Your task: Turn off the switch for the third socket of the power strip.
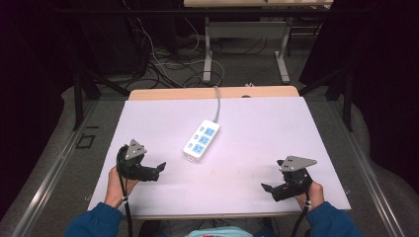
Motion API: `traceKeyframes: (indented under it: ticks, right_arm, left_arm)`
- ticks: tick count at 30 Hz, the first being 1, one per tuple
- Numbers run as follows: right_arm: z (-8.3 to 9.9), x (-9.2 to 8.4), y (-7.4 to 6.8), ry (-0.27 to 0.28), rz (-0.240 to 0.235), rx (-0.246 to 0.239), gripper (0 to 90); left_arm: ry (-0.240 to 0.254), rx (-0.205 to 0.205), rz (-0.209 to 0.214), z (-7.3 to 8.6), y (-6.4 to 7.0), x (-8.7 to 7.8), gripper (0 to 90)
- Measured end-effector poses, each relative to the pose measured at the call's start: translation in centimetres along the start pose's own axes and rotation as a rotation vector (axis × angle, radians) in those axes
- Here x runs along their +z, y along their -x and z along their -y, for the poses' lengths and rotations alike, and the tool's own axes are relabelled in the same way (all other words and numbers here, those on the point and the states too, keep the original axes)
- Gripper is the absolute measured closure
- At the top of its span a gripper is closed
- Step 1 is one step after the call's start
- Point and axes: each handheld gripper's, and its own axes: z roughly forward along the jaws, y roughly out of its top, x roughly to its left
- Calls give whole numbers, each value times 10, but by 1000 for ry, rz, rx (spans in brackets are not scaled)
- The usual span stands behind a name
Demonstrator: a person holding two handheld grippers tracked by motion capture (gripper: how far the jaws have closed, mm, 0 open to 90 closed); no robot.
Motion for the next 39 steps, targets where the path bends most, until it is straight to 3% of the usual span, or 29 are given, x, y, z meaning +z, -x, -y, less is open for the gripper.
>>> traceKeyframes:
  ticks: [39]
  right_arm:
    - [1,2,0,-15,0,6,22]
  left_arm:
    - [-28,-6,22,-31,-8,41,0]
